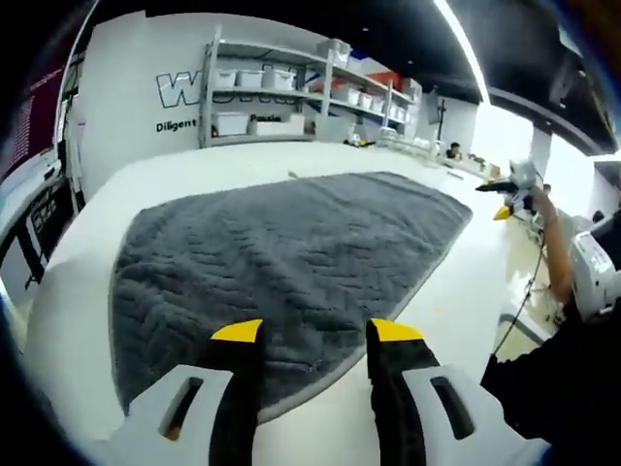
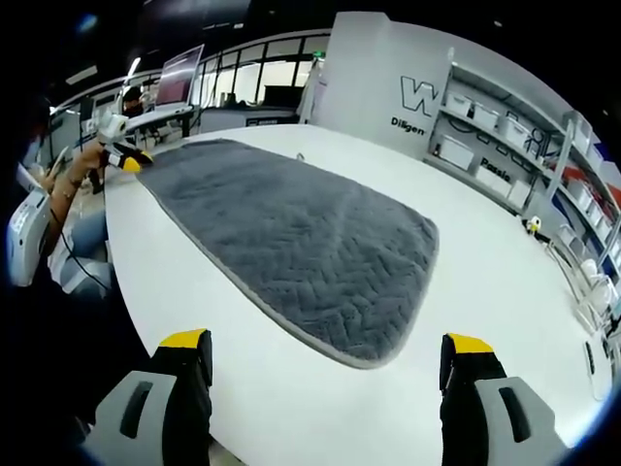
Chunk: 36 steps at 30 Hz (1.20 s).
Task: Open the folded towel by lifting each exposed corner and separating the folded layers until the towel lies flat within the target outline without major curled edges
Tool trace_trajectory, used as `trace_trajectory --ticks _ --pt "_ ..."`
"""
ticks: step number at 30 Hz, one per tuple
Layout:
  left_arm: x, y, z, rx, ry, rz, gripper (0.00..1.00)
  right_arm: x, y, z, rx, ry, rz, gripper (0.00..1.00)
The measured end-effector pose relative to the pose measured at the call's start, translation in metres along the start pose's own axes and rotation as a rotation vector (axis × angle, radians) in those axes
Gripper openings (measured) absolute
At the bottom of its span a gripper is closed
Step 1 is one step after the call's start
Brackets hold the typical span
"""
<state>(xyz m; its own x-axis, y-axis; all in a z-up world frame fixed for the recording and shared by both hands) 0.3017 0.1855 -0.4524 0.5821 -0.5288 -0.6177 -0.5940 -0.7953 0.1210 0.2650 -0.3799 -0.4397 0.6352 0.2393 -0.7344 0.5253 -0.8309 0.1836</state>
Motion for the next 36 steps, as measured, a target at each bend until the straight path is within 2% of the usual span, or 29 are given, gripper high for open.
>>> trace_trajectory --ticks 2,4,7,9,19,22,25,32,36 --pt "-0.004 0.000 0.001 -0.001 0.013 -0.020 0.57 0.001 -0.001 -0.002 -0.002 0.002 -0.004 0.99" --pt "-0.012 -0.002 -0.001 0.027 0.053 -0.055 0.61 0.002 -0.003 -0.004 -0.008 0.004 -0.007 0.99" --pt "-0.018 0.000 0.002 0.021 0.064 -0.057 0.70 0.003 -0.004 -0.006 -0.013 0.005 -0.010 0.99" --pt "-0.025 -0.002 0.003 0.007 0.080 -0.088 0.75 0.003 -0.005 -0.008 -0.016 0.007 -0.015 0.99" --pt "-0.046 -0.006 0.019 0.001 0.073 -0.188 0.85 0.006 -0.010 -0.015 -0.033 0.013 -0.028 0.99" --pt "-0.049 -0.008 0.023 0.003 0.058 -0.216 0.90 0.006 -0.009 -0.017 -0.024 0.020 -0.028 0.99" --pt "-0.049 -0.009 0.026 -0.003 0.056 -0.220 0.99 0.005 -0.009 -0.017 -0.022 0.022 -0.027 0.99" --pt "-0.052 -0.015 0.037 -0.047 0.054 -0.230 0.99 0.002 -0.008 -0.014 -0.011 0.019 -0.027 0.99" --pt "-0.051 -0.012 0.040 -0.045 0.053 -0.216 0.99 0.002 -0.007 -0.013 -0.011 0.019 -0.023 0.99"
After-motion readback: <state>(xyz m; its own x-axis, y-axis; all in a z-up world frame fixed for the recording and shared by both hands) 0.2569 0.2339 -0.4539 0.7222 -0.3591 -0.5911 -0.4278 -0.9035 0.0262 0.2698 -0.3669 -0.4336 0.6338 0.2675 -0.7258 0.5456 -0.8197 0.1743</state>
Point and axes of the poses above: the point that each gripper's makers call its tool centre point, and the gripper's own axes: x roughly forward along the fingers, y roughly to its right, z roughly out of its underside, the point moved 4 cm from there along -x, roughly backward along the fingers, and after that the axes turned 10 degrees about -y, right-handed, at the moved point
